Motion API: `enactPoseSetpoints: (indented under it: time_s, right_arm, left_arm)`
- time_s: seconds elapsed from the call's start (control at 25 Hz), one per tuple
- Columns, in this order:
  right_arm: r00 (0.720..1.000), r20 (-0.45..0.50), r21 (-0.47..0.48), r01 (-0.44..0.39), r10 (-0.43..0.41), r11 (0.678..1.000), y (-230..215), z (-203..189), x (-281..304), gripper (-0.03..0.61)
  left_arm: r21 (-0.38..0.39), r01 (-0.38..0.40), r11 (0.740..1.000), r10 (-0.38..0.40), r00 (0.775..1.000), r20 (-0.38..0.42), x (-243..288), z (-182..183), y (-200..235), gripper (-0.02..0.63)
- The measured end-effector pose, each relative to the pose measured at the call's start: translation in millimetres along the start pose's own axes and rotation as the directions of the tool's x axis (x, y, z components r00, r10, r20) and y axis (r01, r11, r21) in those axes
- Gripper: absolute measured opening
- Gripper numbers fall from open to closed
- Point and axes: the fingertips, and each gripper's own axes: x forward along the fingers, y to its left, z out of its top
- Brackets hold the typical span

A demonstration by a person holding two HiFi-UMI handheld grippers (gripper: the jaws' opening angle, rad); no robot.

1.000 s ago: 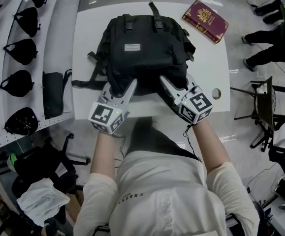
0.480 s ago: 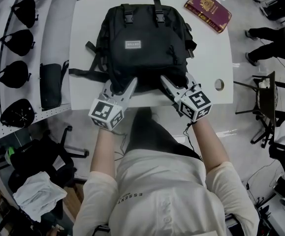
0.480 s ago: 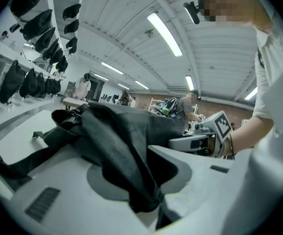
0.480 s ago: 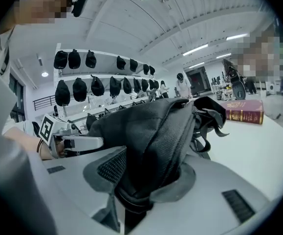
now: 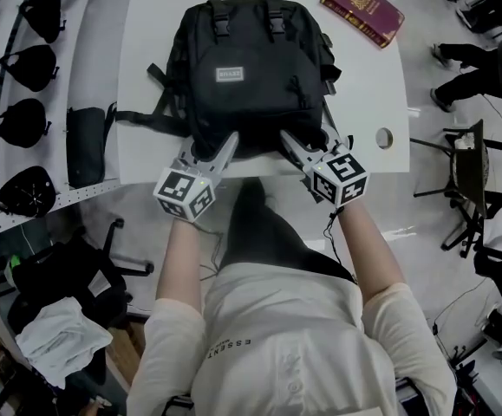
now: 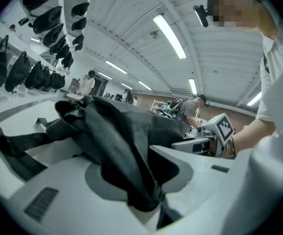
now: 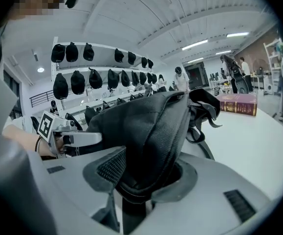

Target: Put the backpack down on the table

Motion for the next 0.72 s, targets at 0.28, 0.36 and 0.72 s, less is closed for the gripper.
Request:
enactPoseSetpoints:
  time_s: [0.28, 0.36, 0.72]
  right_arm:
    - [0.997, 0.002, -0.029, 0.079, -0.079, 0.996, -3, -5, -18, 0.219]
    - [0.994, 0.019, -0.027, 0.112, -0.111, 0.993, -4, -5, -25, 0.232]
    - [0.958, 0.122, -0.068, 0.270, -0.260, 0.961, 3, 16, -66, 0.236]
  left_arm:
    - [-0.025, -0.169, 0.985, 0.169, 0.985, -0.024, -14, -4, 10, 0.199]
    - [-0.004, -0.236, 0.972, 0.236, 0.971, -0.021, -22, -3, 14, 0.237]
    - [0.022, -0.273, 0.962, 0.273, 0.962, 0.006, -60, 10, -5, 0.264]
